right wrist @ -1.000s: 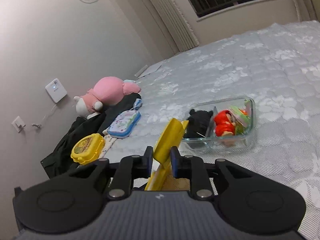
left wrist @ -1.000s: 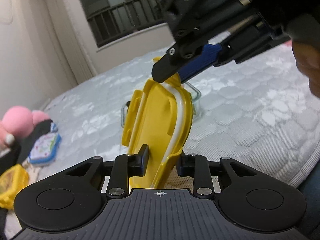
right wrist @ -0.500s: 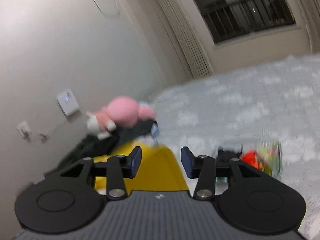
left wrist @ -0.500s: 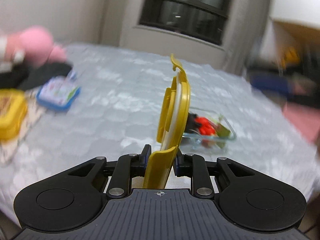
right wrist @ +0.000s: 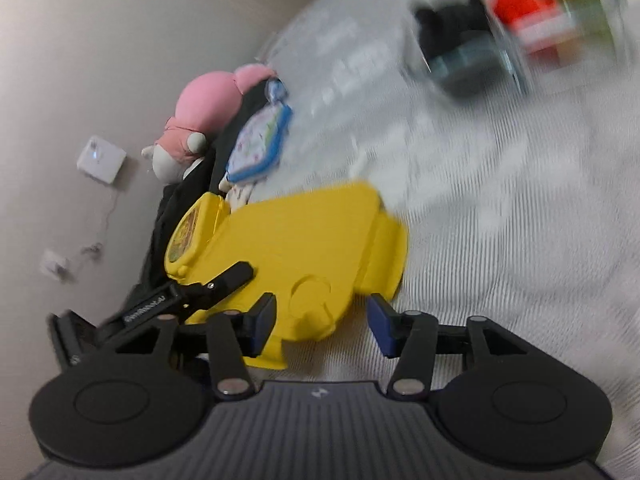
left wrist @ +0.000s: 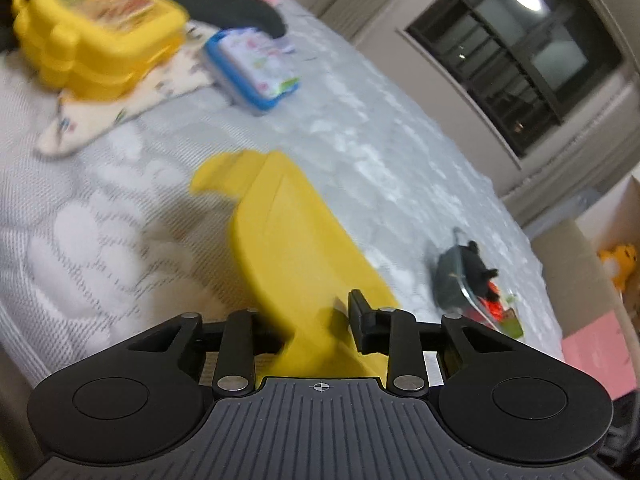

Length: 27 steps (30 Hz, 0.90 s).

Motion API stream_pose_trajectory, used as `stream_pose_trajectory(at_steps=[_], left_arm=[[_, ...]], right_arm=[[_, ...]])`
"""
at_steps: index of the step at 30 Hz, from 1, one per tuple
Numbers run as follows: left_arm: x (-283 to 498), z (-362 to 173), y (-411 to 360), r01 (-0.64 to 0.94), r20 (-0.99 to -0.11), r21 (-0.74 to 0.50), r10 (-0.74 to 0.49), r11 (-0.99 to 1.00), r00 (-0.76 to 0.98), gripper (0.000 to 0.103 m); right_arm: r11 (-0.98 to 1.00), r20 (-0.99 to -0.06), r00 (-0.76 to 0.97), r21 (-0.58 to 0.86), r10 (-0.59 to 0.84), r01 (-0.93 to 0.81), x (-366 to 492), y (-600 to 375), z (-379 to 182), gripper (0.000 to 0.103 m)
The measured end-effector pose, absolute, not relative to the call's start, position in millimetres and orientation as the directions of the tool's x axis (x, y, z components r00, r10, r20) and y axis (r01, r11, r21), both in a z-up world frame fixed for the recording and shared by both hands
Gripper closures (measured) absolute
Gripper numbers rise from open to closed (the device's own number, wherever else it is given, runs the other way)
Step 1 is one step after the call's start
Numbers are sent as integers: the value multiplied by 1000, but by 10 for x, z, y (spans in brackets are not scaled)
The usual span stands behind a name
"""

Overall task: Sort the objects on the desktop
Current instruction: 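Carry the yellow lid with both grippers over the glass container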

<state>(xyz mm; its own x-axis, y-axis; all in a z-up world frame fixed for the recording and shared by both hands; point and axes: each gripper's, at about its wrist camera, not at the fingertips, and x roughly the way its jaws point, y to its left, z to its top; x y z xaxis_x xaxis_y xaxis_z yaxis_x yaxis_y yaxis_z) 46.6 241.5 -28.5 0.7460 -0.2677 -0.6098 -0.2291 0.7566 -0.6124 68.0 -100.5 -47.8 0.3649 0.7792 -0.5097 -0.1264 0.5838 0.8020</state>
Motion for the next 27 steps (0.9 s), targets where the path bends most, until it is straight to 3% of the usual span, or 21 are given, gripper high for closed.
stream_pose_trajectory(at_steps=[4, 12, 14, 17, 25, 27], left_arm=[[423, -500, 2528, -261, -605, -669, -307, 696, 734, 65], [367, -602, 2559, -256, -585, -699, -326, 668, 743, 60], [342, -599, 2549, -256, -584, -700, -328, 667, 743, 58], [367, -606, 2509, -237, -577, -720, -372, 653, 727, 56], [467, -580, 1943, -129, -573, -735, -508, 666, 643, 29], [498, -558, 1749, -102, -587, -720, -525, 686, 616, 27]], right_arm=[[551, -511, 324, 834, 796, -37, 731, -926, -807, 54], [557, -484, 407, 827, 775, -77, 869, -628, -821, 55], [583, -492, 428, 805, 758, -108, 860, -612, -790, 71], [553, -460, 445, 828, 768, -98, 863, -732, -805, 77], [582, -420, 555, 800, 718, -148, 633, -1333, -628, 81], [581, -413, 582, 804, 701, -129, 551, -1564, -648, 81]])
